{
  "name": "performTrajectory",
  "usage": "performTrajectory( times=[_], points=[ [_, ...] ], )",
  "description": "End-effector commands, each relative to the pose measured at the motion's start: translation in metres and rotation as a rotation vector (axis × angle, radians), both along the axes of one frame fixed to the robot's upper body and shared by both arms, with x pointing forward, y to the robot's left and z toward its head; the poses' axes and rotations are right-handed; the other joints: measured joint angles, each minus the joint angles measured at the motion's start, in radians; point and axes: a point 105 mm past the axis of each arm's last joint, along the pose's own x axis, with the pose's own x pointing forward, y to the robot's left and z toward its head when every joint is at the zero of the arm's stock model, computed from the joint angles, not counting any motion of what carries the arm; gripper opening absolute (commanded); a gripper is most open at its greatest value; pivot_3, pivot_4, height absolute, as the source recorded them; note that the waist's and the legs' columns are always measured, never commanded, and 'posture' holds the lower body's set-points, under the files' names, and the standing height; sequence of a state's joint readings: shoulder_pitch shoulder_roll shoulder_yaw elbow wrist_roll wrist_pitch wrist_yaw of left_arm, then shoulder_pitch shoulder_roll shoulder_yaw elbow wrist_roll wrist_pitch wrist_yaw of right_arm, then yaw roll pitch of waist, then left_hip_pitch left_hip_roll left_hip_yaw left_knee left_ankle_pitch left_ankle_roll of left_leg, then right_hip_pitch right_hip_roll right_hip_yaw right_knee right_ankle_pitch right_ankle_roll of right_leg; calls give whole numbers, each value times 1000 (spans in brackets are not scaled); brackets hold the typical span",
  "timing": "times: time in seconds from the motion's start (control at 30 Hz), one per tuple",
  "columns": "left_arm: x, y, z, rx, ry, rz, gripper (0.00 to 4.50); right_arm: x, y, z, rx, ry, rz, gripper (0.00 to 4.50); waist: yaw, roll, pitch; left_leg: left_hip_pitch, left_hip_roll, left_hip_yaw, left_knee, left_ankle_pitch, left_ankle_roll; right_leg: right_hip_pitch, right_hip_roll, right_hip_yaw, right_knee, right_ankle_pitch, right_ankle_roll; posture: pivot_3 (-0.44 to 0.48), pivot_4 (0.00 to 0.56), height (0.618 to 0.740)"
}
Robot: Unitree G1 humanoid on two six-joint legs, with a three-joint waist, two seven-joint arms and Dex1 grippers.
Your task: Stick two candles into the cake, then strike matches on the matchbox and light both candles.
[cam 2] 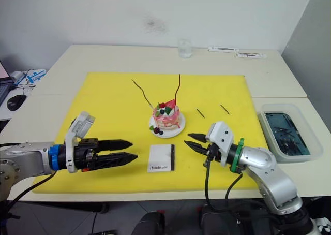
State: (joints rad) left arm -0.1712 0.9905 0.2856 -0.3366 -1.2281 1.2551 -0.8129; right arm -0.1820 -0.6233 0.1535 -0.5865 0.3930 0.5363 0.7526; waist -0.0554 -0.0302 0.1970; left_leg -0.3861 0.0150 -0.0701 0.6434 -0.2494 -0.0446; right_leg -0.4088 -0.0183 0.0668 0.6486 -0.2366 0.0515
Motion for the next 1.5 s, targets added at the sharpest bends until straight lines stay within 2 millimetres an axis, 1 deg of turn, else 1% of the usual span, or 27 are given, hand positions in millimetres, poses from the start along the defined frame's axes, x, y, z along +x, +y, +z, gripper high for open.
performTrajectory(
  times=[0.03, 0.13, 0.23, 0.33, 0.47, 0.57, 0.7, 0.77, 0.97, 1.1, 1.27, 1.5],
  points=[
    [-4, 3, 1, -8, 101, -4, 4500, -6, -2, 11, -39, -4, 43, 46, 0, -1, 0, 0, 0, 0, 0, 0, 0, 0, 0, -1, 0, 0, 0, 0, 150, 740],
    [2, 2, -5, -44, 192, 26, 4500, -5, -4, 8, -122, 28, 52, 46, 1, -1, 0, 0, 0, -1, 0, 0, 0, 0, 0, -1, 0, 0, 0, 0, 150, 740],
    [10, 1, -19, -50, 284, 68, 4500, -4, 2, 6, -161, 58, 65, 46, 2, -1, 0, 0, 0, -1, 0, 0, 0, 0, 0, -1, 0, 0, 0, 0, 150, 740],
    [14, -6, -24, -68, 332, 62, 4500, -2, 7, 5, -178, 78, 65, 46, 4, -1, 0, -3, -1, -2, 0, 0, 0, -1, 0, -2, 0, 1, 1, 0, 150, 740],
    [21, -15, -29, -74, 360, 68, 4500, -2, 12, 3, -198, 94, 79, 46, 10, -1, 0, -10, -1, -4, 1, 0, 0, -7, -1, -4, 0, 3, 5, 0, 150, 740],
    [29, -21, -35, -59, 362, 91, 4500, -2, 18, 0, -214, 104, 90, 46, 15, -1, 0, -12, -2, -5, 1, 0, -1, -8, -1, -4, 0, 3, 5, 0, 150, 740],
    [27, -27, -40, -42, 373, 76, 4500, 1, 21, -5, -239, 115, 81, 46, 15, -1, 0, -12, -2, -4, 1, 0, -1, -10, -2, -4, 1, 4, 5, 0, 150, 740],
    [30, -28, -43, -39, 375, 87, 4500, 4, 22, -8, -253, 117, 70, 46, 17, -1, 0, -12, -2, -4, 1, 1, -1, -10, -2, -4, 1, 4, 5, 0, 150, 740],
    [32, -32, -48, -42, 381, 101, 4500, 13, 23, -18, -299, 118, 43, 46, 24, -1, 0, -12, -3, -4, 2, 1, -2, -9, -2, -4, 1, 4, 6, 0, 150, 740],
    [34, -37, -49, -80, 389, 104, 4500, 20, 26, -22, -311, 111, 28, 46, 26, -1, -1, -12, -3, -5, 2, 2, -3, -9, -3, -4, 1, 5, 6, 0, 150, 740],
    [31, -40, -39, -121, 384, 61, 4500, 20, 27, -31, -325, 119, 39, 46, 27, -1, -1, -12, -3, -5, 2, 2, -3, -8, -3, -4, 1, 5, 7, 0, 150, 740],
    [34, -41, -46, -94, 395, 81, 4500, 18, 26, -39, -329, 127, 43, 46, 27, -1, -1, -12, -3, -5, 2, 2, -3, -8, -3, -4, 1, 5, 7, 0, 150, 740]
  ],
)
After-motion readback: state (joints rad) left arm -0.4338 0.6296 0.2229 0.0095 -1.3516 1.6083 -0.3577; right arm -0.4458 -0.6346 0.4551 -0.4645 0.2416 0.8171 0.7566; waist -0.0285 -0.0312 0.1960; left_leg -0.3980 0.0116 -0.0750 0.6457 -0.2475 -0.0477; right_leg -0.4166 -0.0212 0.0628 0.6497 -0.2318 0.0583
